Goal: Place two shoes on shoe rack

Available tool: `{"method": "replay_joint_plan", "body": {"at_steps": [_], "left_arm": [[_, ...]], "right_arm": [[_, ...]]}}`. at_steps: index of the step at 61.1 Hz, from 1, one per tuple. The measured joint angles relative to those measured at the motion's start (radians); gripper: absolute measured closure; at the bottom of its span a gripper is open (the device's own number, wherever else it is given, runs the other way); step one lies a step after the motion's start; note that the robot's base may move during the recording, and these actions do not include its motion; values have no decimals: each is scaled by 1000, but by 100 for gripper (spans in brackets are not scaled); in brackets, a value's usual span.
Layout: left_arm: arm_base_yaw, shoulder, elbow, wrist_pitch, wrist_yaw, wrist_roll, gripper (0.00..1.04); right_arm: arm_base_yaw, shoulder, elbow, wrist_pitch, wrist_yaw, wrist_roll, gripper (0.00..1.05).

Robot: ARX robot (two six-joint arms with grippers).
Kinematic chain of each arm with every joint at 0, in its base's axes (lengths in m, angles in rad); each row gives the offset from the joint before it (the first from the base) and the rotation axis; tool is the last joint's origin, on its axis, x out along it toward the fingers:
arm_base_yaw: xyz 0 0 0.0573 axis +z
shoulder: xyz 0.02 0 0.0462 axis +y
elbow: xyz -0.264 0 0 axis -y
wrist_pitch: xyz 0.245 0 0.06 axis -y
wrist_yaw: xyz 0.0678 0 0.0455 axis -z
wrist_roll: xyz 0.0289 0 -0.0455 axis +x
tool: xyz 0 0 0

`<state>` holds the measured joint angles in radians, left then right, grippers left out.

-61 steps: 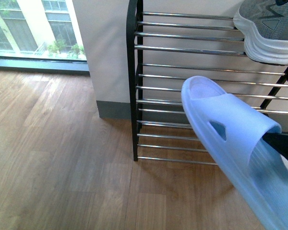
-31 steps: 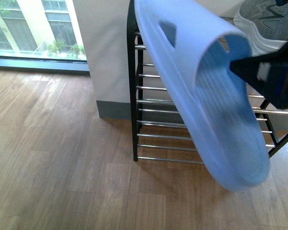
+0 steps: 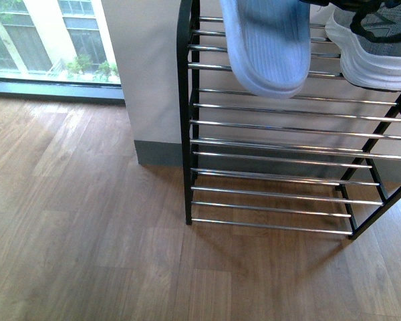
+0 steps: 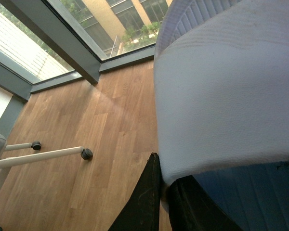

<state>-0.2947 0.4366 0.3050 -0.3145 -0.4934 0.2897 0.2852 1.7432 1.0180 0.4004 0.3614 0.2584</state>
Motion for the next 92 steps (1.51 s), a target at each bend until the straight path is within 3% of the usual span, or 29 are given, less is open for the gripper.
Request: {"method": "replay_joint_plan", "body": {"at_steps": [12,37,56,67,81,84,92], "left_arm": [[0,0,0,0,0,0,103],[0,0,0,0,0,0,103],[0,0,0,0,0,0,103],[0,0,0,0,0,0,103],[0,0,0,0,0,0,103],[0,0,0,0,0,0,103],[0,0,0,0,0,0,103]], "right_arm": [[-46,175,210,-117,115,-19,103],[-149,300,398,-220,134,-164,103],[-164,390,460,-282,96,-249,103],[-180,430,507,-287,158,-244,103],[-186,443,529,-291,165,-237,103],[-186,443,530,-286,164,-237,100],[-189,439,526,-257,145,-233,78]]}}
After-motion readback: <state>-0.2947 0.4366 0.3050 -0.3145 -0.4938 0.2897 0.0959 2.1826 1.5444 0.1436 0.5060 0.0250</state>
